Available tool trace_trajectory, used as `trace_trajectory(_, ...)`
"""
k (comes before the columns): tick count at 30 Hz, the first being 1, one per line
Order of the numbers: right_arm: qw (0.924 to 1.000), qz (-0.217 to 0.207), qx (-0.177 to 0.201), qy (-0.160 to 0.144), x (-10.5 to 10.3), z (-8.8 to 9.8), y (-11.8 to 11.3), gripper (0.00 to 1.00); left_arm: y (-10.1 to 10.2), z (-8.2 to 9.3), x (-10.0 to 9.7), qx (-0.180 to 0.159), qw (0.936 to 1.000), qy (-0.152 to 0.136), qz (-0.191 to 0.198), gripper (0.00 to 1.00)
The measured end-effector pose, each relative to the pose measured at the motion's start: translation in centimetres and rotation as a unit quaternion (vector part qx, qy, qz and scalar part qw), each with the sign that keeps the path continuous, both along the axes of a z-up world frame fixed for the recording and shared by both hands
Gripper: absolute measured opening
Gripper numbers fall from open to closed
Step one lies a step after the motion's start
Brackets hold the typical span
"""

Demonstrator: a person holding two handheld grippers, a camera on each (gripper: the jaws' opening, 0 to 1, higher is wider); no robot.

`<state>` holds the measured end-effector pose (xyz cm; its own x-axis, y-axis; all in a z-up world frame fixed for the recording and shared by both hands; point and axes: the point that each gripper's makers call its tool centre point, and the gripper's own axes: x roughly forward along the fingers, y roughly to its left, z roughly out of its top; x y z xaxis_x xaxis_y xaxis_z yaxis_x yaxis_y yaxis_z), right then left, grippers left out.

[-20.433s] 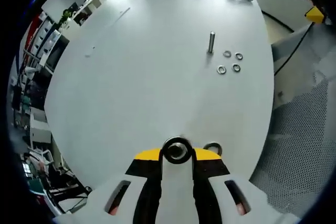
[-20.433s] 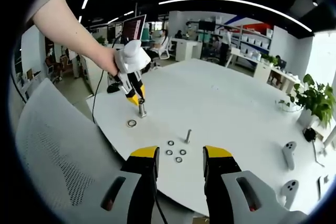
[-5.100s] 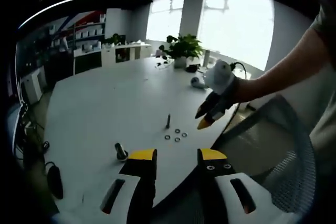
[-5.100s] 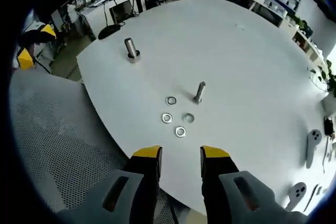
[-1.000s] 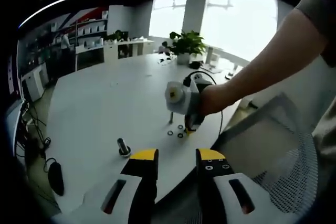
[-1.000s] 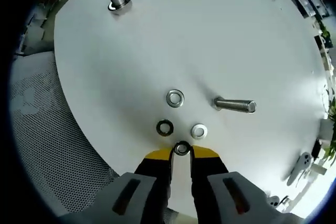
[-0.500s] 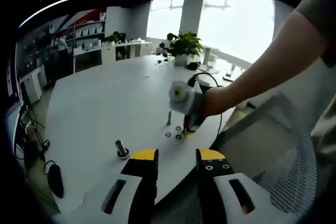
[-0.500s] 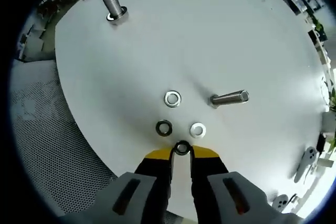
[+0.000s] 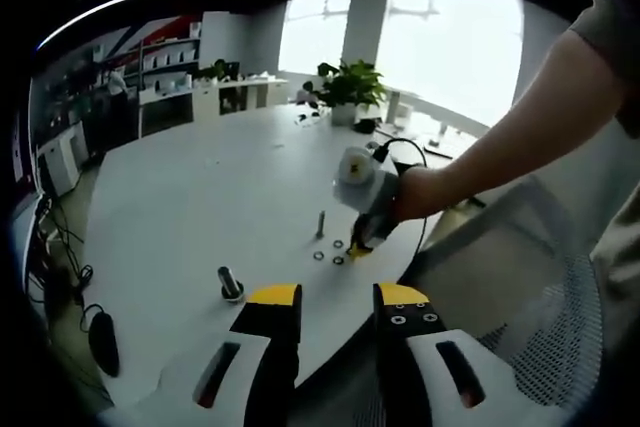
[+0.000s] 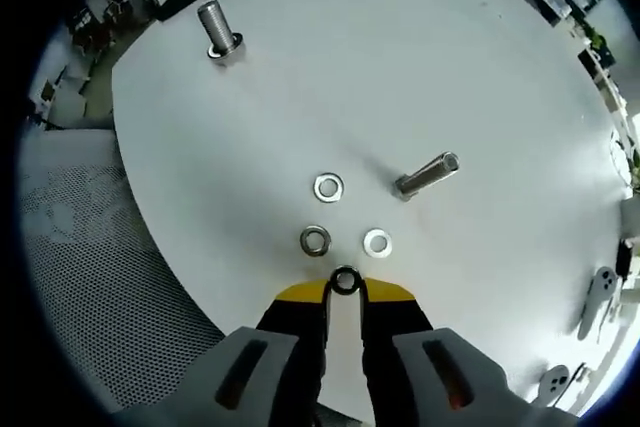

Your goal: Place the washer onto the threaded stud by aligning its center hole with the stud, sliding it down to the base, and recovering from edge contact or off-axis alignment until the washer reaches the visible bottom stop.

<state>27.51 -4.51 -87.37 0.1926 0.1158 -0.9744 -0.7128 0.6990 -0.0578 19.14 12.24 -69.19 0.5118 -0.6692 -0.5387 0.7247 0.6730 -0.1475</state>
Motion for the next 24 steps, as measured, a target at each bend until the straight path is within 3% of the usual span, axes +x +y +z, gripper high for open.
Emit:
trace_trajectory(5, 0.9996, 0.027, -0.005, -0.011, 0.2, 1.1, -0.1, 0.13, -0.1, 0.2, 0.1, 0.001, 1.0, -0.006, 0.0, 0.27)
trace_trajectory(12, 0.9988, 0.003, 0.027, -0.04, 2.0, 3.5, -0.4, 0.13, 0.2, 0.2, 0.1, -0.005, 1.0, -0.003, 0.006, 0.27)
trace_trajectory(24, 0.9966, 0.015, 0.04, -0.07, 4.7, 5.6, -0.3, 0.13, -0.1, 0.1, -0.1, -0.001, 1.0, -0.001, -0.003, 0.27)
